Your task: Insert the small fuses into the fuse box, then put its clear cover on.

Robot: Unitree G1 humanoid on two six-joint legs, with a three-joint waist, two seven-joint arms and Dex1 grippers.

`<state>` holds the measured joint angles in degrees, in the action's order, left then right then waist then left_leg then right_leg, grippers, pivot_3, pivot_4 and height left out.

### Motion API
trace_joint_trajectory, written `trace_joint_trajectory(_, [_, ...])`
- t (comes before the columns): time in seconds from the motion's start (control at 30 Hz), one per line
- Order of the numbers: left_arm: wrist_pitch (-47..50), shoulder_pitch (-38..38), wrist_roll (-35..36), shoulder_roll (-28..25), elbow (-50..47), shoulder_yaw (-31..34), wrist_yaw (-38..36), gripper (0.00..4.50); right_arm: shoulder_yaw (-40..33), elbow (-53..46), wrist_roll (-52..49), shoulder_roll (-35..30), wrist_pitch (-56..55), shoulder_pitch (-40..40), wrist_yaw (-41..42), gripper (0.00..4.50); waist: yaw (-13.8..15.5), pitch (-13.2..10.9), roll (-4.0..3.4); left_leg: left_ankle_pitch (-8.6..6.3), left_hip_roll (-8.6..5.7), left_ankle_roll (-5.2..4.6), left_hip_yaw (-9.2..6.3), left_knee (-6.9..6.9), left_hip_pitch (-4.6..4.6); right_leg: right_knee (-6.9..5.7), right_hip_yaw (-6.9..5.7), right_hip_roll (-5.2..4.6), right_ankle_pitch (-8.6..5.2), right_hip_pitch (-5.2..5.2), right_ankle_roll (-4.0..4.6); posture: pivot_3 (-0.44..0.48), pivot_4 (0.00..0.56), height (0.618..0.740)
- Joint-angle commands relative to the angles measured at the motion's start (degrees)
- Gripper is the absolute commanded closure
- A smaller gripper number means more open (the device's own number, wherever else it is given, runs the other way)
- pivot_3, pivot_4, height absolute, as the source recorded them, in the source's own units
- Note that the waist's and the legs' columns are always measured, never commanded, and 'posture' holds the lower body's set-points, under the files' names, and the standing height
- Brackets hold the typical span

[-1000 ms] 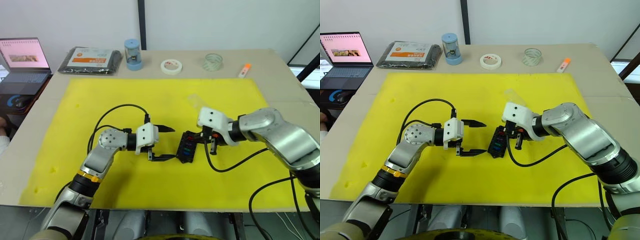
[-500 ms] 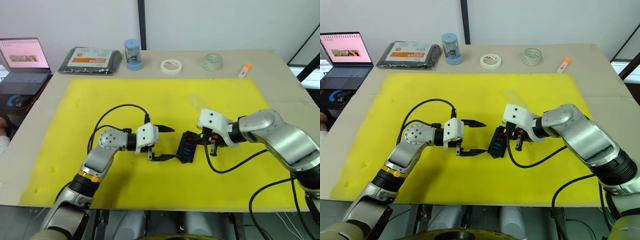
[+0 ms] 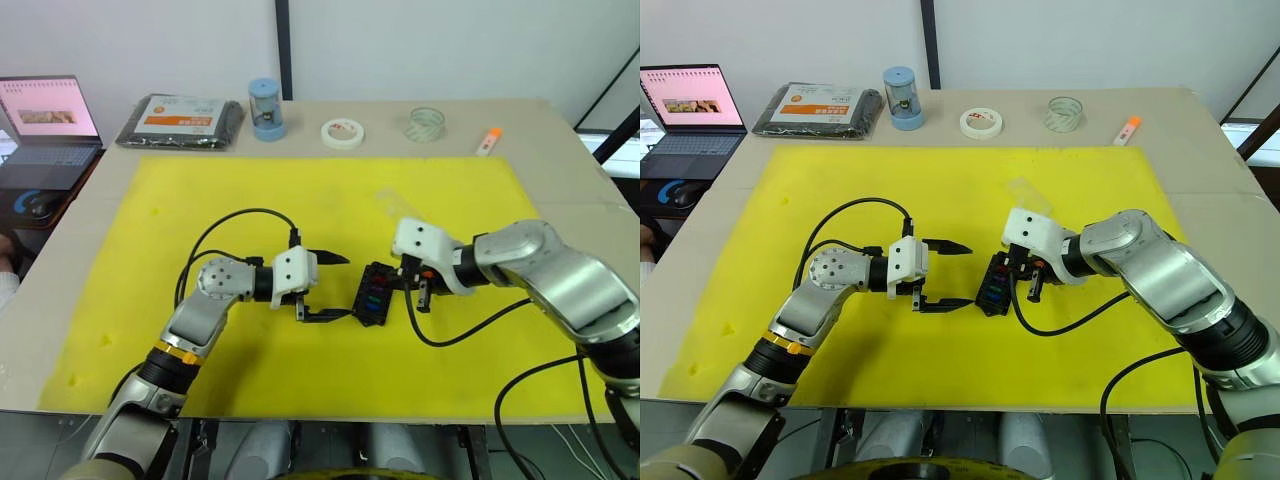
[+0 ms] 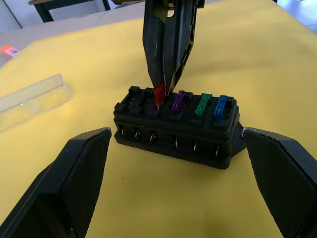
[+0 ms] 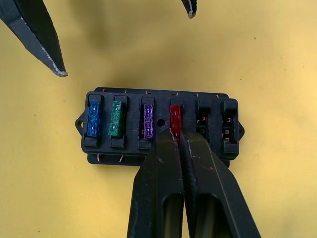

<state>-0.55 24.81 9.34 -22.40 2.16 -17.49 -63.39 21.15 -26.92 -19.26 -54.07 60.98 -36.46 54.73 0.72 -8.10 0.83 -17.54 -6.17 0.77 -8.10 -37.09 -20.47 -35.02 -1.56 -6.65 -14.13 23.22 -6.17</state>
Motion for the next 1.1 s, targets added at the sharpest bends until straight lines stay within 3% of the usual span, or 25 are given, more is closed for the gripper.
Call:
trace_joint_trajectory(0.03, [-0.99, -0.09, 0.19, 0.29, -1.25, -0.31, 0.2, 0.06, 0.78, -0.68, 0.46, 0.29, 0.93, -0.19, -0.45, 4.5, 0.0, 0.0, 0.0, 0.0, 0.0, 0.0, 0.0, 0.0, 0.0, 0.0, 0.0, 0.0, 0.0, 0.0, 0.0, 0.0, 0.15, 0.74])
trace_joint_trajectory(1.1, [-1.2, 0.42, -0.09, 0.57, -1.0, -0.6, -0.06, 0.06, 0.11, -0.16, 1.4, -0.39, -2.94, 0.63, 0.69, 4.5, 0.0, 0.01, 0.0, 0.0, 0.0, 0.0, 0.0, -0.01, 0.02, 0.0, 0.0, 0.0, 0.0, -0.02, 0.0, 0.0, 0.15, 0.74])
